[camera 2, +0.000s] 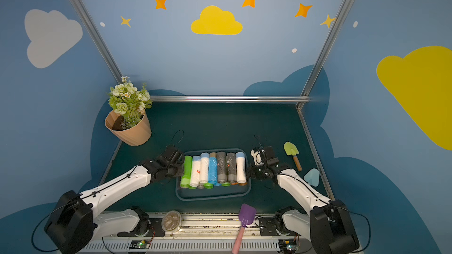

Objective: Put the roll of trash bags into the storage box
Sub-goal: Move the storage box to the center of the board.

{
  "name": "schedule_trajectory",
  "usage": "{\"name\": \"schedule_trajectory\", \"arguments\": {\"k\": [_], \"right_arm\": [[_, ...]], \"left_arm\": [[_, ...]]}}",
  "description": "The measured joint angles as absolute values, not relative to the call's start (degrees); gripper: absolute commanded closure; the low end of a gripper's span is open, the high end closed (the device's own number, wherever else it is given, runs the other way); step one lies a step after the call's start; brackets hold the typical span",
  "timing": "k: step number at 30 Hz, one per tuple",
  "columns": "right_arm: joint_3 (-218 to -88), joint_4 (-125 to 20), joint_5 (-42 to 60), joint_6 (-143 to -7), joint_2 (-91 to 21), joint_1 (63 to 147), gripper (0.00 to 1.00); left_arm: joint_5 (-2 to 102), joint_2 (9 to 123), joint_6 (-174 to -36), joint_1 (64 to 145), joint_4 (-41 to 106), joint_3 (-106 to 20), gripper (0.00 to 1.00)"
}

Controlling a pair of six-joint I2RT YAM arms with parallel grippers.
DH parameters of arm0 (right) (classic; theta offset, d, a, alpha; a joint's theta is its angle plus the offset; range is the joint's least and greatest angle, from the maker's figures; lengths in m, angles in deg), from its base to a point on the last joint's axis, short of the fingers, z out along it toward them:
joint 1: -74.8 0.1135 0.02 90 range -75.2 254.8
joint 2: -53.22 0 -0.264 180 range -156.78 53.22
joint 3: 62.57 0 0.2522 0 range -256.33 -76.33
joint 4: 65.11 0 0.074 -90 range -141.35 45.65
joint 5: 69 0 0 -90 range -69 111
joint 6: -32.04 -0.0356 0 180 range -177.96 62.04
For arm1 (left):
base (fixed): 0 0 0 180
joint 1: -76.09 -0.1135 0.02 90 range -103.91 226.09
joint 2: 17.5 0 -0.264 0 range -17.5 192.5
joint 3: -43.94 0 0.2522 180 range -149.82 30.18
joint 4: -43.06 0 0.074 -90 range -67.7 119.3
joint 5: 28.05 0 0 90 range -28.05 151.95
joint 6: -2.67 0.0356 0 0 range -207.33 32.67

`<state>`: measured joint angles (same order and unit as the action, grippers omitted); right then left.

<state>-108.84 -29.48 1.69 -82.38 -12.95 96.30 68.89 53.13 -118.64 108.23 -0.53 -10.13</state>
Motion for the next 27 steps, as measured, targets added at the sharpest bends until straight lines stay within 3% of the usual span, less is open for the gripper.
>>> {"name": "schedule_trajectory", "arguments": {"k": [9, 12, 14, 19, 25, 27], "right_arm": [[-111.38, -31.53, 3.24, -82.78, -16.97, 95.05, 0.92], [-112.21, -32.52, 3.72, -82.73, -18.41, 94.31, 0.90], [-112.58, -32.89, 3.85, -82.56, -18.98, 93.89, 0.87], [-112.63, -32.69, 4.44, -82.08, -17.98, 93.28, 0.79], [-112.87, -30.38, 5.87, -81.40, -12.34, 92.05, 0.75], [-112.89, -29.00, 6.76, -81.07, -10.30, 91.71, 0.70]], "left_arm": [[68.48, 62.74, -113.39, 104.89, 1.79, -17.48, 0.97], [68.48, 65.85, -112.32, 104.17, 1.81, -20.34, 0.92], [68.43, 67.01, -112.19, 103.88, 1.09, -21.74, 0.85], [69.02, 65.32, -113.24, 102.94, 0.59, -22.53, 0.55], [69.11, 60.65, -113.30, 102.59, -0.14, -23.01, 0.49], [69.02, 59.47, -113.28, 102.61, -0.66, -23.25, 0.45]]}}
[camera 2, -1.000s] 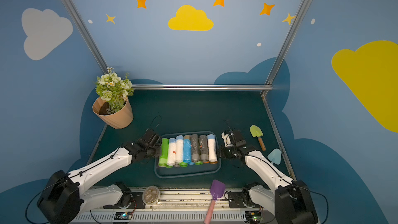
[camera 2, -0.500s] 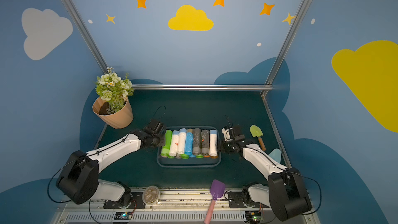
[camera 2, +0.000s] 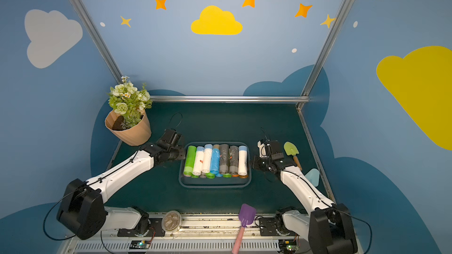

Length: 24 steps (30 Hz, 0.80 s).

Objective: Put the roll of trash bags into the storage box
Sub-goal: Move the storage box to the center of the board, then reset both arms

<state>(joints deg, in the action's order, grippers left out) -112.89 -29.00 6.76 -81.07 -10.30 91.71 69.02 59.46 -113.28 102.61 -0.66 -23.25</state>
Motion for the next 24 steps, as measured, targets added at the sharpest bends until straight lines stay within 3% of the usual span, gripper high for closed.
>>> {"name": "schedule_trajectory", "arguments": {"k": [2, 6, 8, 9, 15, 20, 24], "right_arm": [[-112.89, -27.56, 7.57, -80.77, -8.18, 91.33, 0.65], [-112.87, -26.07, 8.71, -79.91, -3.96, 89.41, 0.53], [-112.43, -26.44, 8.75, -79.61, -2.74, 87.42, 0.47], [-111.79, -26.94, 8.33, -79.56, -2.41, 85.78, 0.04], [-107.75, -31.91, 3.72, -79.63, -5.21, 73.85, 0.03], [-105.76, -39.88, 4.03, -79.56, -9.63, 68.10, 0.03], [-105.39, -48.54, 4.07, -77.90, -11.59, 66.50, 0.03]], "left_arm": [[68.89, 57.17, -113.24, 102.59, -1.45, -23.25, 0.36], [70.73, 47.38, -113.00, 102.61, -1.69, -21.85, 0.04], [74.36, 40.34, -112.78, 102.61, -0.62, -19.09, 0.00], [77.35, 36.19, -112.82, 102.61, 0.13, -16.76, 0.00], [96.50, 24.52, -114.35, 102.46, 3.41, -1.91, 0.00], [105.68, 27.44, -112.08, 101.48, 8.32, 5.15, 0.00], [107.27, 31.09, -107.84, 97.83, 19.86, 6.59, 0.00]]}}
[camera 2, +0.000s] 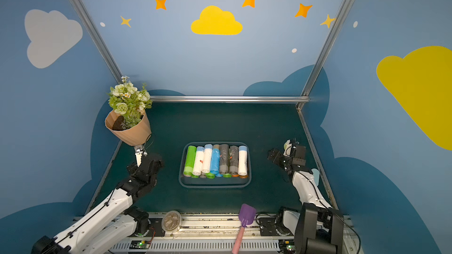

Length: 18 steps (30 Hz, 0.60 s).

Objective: Put the roll of trash bags into the storage box
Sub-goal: Reset both arms

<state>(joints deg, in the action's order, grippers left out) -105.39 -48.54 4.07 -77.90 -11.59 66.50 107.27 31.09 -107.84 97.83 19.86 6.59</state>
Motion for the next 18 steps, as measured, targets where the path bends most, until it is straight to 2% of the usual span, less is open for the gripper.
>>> {"name": "schedule_trajectory", "arguments": {"k": [3, 8, 14, 18], "right_arm": [[-103.64, -57.04, 5.21, -72.42, -11.55, 68.23, 0.03], [-97.41, -66.75, 7.46, -65.34, -12.25, 70.98, 0.03], [-93.57, -76.12, 11.48, -60.55, -12.66, 74.72, 0.03], [-92.67, -87.77, 12.66, -59.13, -18.52, 74.70, 0.03]], "left_arm": [[104.61, 34.37, -104.71, 92.67, 33.90, 12.77, 0.00], [97.00, 39.75, -99.90, 85.98, 45.31, 17.89, 0.00], [89.29, 46.04, -97.02, 82.48, 59.82, 17.65, 0.00], [85.98, 53.13, -94.48, 82.05, 67.77, 17.17, 0.00]]}}
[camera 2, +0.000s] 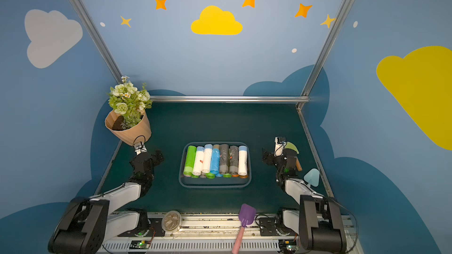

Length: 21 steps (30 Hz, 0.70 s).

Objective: Put the roll of trash bags into the storage box
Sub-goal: Reset both arms

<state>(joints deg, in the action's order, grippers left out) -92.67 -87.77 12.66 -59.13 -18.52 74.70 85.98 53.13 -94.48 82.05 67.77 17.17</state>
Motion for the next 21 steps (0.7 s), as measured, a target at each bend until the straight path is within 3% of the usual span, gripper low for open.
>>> {"name": "schedule_trajectory", "arguments": {"k": [4, 7, 21], "right_arm": [[-92.87, -98.77, 13.36, -59.13, -30.28, 74.07, 0.03], [-95.80, -97.04, 13.62, -58.78, -34.67, 74.31, 0.03], [-99.58, -96.47, 15.77, -57.53, -34.26, 75.40, 0.03]], "left_arm": [[82.73, 62.11, -91.71, 81.74, 77.04, 16.29, 0.00], [79.03, 71.14, -90.27, 80.56, 79.97, 12.64, 0.00], [70.01, 70.42, -91.21, 75.82, 73.74, 6.74, 0.00]]}}
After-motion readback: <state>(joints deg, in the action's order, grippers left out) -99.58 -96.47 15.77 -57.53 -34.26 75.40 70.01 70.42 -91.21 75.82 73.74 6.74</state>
